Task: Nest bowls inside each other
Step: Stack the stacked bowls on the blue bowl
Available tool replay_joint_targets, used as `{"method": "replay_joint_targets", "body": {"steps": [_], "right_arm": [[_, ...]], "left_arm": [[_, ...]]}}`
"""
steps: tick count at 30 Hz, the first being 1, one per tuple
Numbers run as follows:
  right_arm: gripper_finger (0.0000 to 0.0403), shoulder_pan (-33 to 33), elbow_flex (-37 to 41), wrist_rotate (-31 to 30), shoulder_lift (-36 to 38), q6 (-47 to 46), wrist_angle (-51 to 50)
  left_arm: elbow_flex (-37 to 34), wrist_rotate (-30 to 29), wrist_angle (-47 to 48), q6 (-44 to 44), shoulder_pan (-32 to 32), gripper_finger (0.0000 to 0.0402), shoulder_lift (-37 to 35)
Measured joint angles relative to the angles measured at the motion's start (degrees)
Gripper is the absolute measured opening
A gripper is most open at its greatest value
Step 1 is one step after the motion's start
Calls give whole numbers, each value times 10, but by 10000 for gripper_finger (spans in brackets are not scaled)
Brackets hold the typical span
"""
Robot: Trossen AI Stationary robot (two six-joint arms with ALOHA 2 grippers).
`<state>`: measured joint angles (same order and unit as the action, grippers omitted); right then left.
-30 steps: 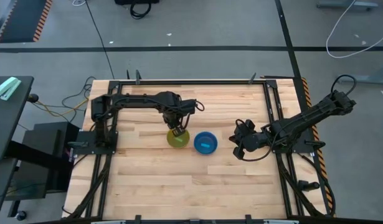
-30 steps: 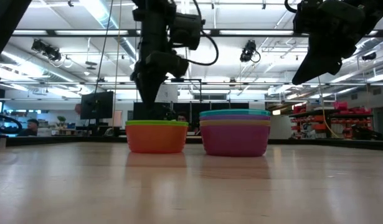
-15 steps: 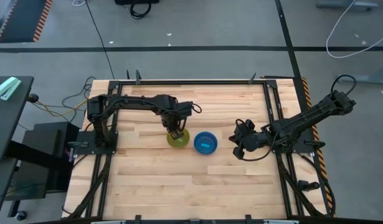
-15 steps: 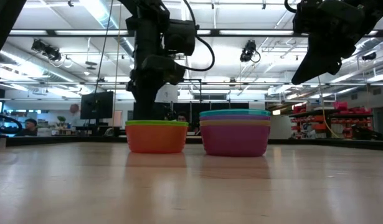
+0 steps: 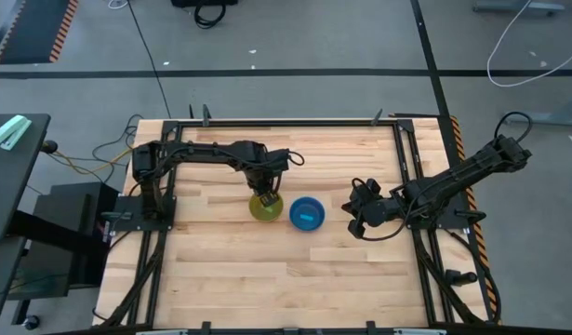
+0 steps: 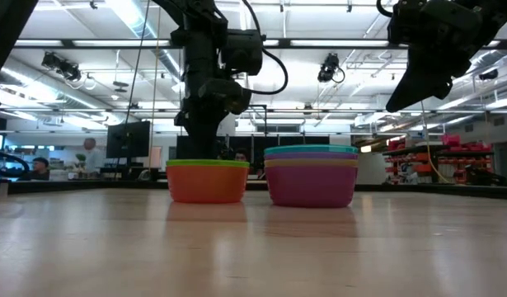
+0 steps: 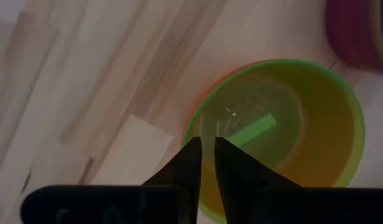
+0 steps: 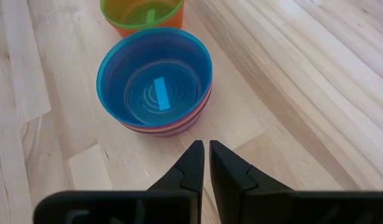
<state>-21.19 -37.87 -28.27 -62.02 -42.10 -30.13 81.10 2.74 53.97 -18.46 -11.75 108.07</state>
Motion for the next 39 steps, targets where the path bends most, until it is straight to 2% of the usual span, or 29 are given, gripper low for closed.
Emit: {"method": "replay_joint_targets", "body": {"steps": [28, 39], "right_arm": [[34, 0, 0, 0, 0, -2, 0], [34, 0, 0, 0, 0, 2, 0]], "left_arm": [[0, -3, 5, 8, -17, 64, 27], [2, 37, 17, 8, -19, 73, 12]]}}
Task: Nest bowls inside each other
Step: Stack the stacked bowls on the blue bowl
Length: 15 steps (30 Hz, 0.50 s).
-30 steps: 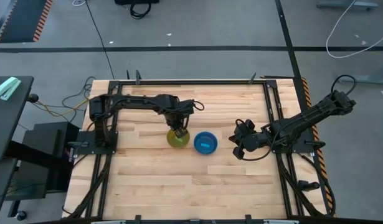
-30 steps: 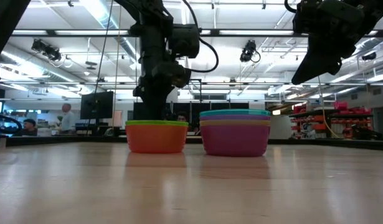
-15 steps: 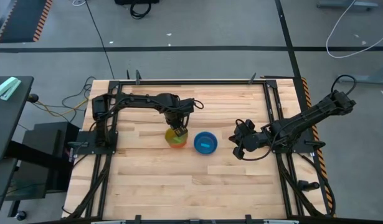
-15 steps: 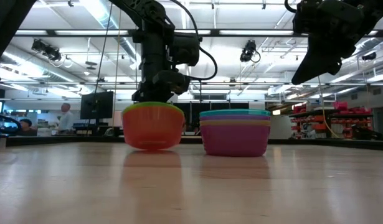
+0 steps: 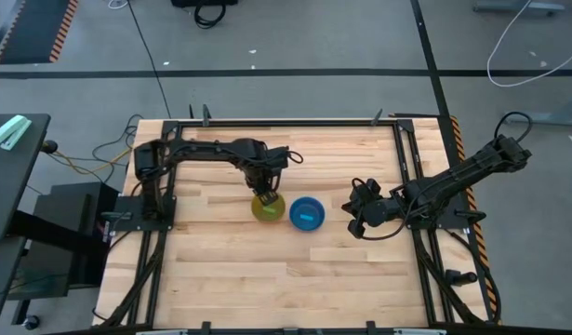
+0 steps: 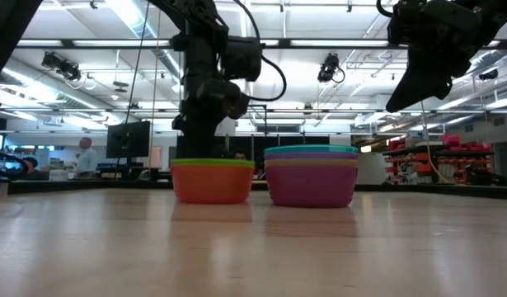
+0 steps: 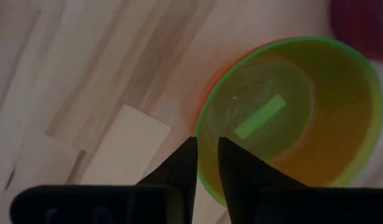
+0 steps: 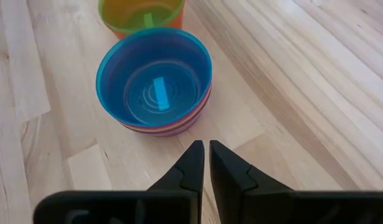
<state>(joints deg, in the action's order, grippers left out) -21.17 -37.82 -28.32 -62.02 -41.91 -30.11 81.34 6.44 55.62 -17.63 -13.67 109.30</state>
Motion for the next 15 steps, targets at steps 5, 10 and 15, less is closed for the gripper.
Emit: {"method": "replay_joint_targets", "body": {"steps": [5, 10, 15], "right_arm": [[34, 0, 0, 0, 0, 1, 0], [34, 0, 0, 0, 0, 1, 0], [34, 0, 0, 0, 0, 1, 0]], "left_arm": [[0, -1, -1, -13, 0, 81, -16], [0, -1, -7, -13, 3, 85, -11], [0, -1, -8, -13, 3, 90, -3]]}}
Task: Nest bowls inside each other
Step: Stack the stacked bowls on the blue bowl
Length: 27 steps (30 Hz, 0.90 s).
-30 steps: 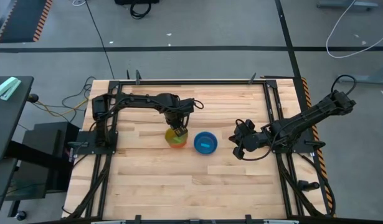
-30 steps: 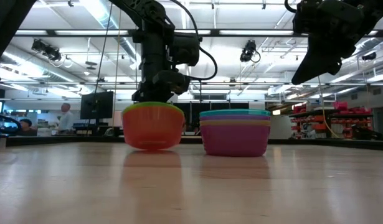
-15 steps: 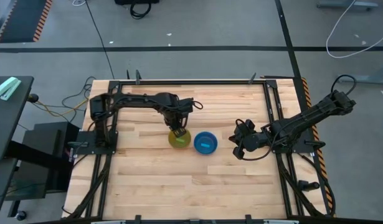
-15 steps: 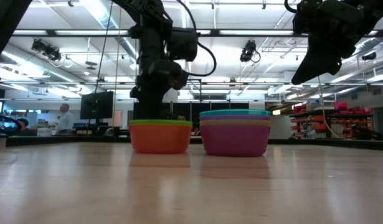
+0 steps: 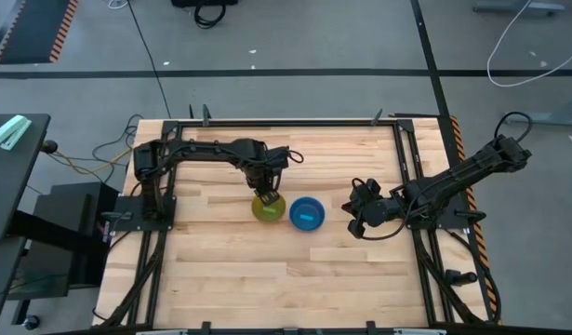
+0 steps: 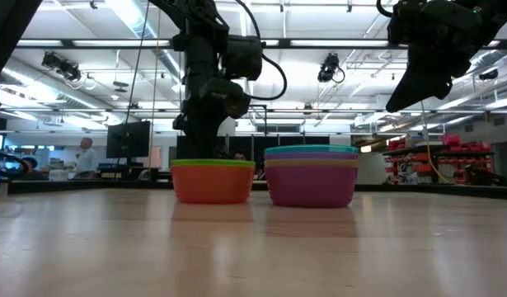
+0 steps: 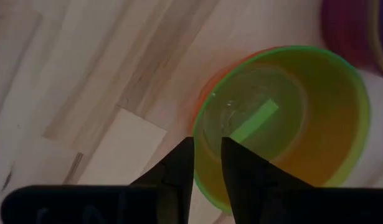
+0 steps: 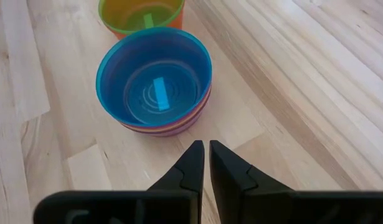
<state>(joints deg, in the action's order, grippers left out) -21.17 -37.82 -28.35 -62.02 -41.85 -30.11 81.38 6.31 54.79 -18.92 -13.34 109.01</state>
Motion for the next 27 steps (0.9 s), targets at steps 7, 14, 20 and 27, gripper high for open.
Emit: {"method": "replay_joint_targets", "body": {"steps": [7, 14, 20, 27], "right_arm": [[34, 0, 0, 0, 0, 0, 0], [34, 0, 0, 0, 0, 0, 0], [34, 0, 0, 0, 0, 2, 0], [34, 0, 0, 1, 0, -5, 0]], "left_arm": [[-6, -9, -9, 0, -3, 92, 9], [-54, -10, -43, 0, -7, 92, 9], [-110, -3, -84, -4, -14, 84, 9], [-133, 25, -123, -4, -11, 57, 5]]}}
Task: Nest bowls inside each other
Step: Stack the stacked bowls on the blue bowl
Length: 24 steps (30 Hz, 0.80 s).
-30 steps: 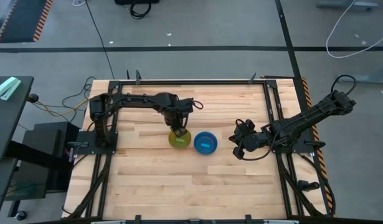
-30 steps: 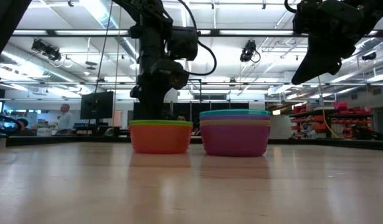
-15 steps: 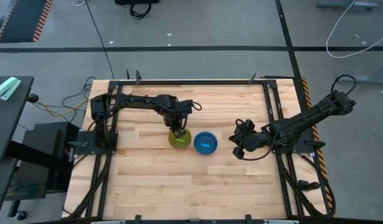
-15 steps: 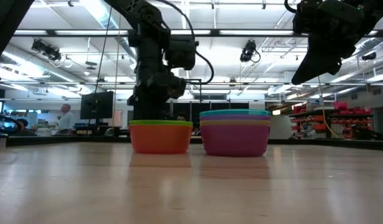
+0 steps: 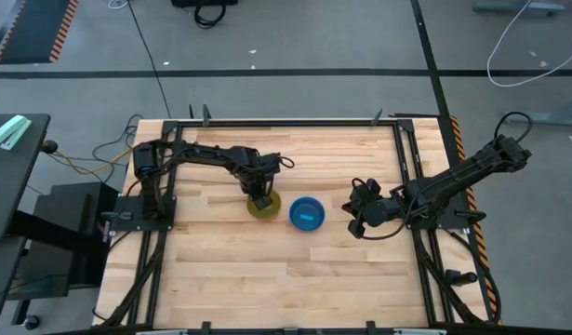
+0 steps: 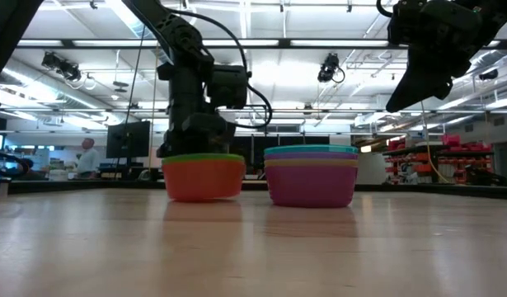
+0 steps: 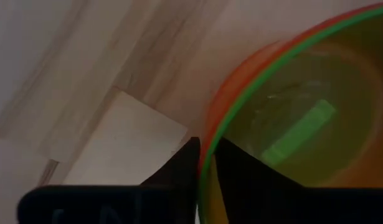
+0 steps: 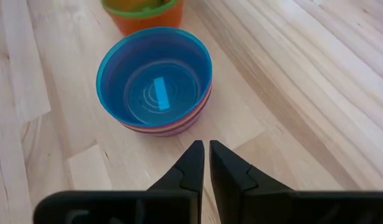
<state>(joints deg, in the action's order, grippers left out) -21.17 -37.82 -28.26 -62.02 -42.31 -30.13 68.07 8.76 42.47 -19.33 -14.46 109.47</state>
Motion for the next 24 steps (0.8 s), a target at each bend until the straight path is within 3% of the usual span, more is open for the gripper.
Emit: {"method": "replay_joint_targets", "body": {"steps": [8, 24], "right_arm": [[34, 0, 0, 0, 0, -1, 0], [34, 0, 0, 0, 0, -1, 0]], "left_arm": [[25, 1, 6, 0, 1, 12, 5], [68, 0, 72, 2, 0, 14, 5]]}}
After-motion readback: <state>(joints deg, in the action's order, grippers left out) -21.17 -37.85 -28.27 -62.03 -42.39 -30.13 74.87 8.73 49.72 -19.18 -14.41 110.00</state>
